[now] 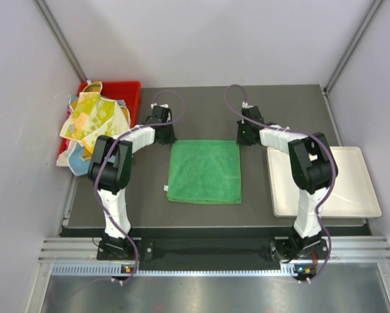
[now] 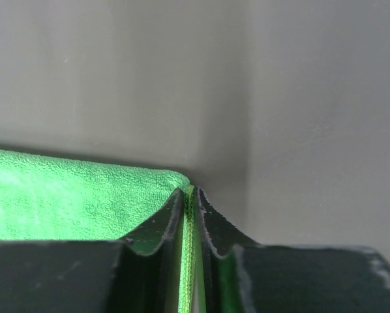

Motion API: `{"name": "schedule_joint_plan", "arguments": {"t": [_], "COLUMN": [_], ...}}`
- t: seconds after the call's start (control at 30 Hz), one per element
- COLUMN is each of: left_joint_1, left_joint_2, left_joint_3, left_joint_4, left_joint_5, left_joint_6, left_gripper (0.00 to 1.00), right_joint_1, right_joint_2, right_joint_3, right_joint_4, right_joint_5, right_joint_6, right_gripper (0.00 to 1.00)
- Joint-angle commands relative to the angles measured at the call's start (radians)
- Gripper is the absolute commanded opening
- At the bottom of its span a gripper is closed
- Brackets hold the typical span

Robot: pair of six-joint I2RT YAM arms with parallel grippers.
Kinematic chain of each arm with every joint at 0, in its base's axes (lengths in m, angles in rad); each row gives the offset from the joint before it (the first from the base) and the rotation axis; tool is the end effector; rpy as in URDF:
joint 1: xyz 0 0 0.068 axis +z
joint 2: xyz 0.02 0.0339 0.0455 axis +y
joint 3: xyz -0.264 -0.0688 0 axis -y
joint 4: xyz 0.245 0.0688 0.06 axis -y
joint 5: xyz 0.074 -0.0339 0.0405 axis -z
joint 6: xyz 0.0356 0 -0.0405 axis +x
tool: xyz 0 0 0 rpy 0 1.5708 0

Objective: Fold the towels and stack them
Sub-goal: Fold the towel

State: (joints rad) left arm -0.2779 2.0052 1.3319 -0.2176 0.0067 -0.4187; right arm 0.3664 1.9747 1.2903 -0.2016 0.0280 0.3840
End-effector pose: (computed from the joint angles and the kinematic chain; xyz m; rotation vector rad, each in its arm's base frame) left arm 0.4124 -0.1179 0.1619 -0.1720 2.4813 -0.3081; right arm 0.3933 0.1498 0.1630 0.0342 2.4787 0.2915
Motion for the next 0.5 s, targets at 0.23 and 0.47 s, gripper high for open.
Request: {"name": "schedule_joint_plan", "arguments": {"t": [0.23, 0.47], "left_joint_1": [0.020, 0.032], "left_joint_2": [0.015, 0.059], "left_joint_3": [0.072, 0.200], "left_joint_4": [0.096, 0.210], "left_joint_5": [-0.070, -0.100], "left_joint_6": [-0.006, 0.027], "left_gripper": [0.00, 0.00], "right_joint_1": [-0.004, -0.033], "right_joint_2": [-0.033, -0.028], "right_joint_3": [0.047, 0.109], "right_joint_4": [0.083, 0.177], "right_joint_5": [0.023, 0.024], "right_joint_6": [-0.046, -0.071], "right_gripper": [0.00, 0.00]}}
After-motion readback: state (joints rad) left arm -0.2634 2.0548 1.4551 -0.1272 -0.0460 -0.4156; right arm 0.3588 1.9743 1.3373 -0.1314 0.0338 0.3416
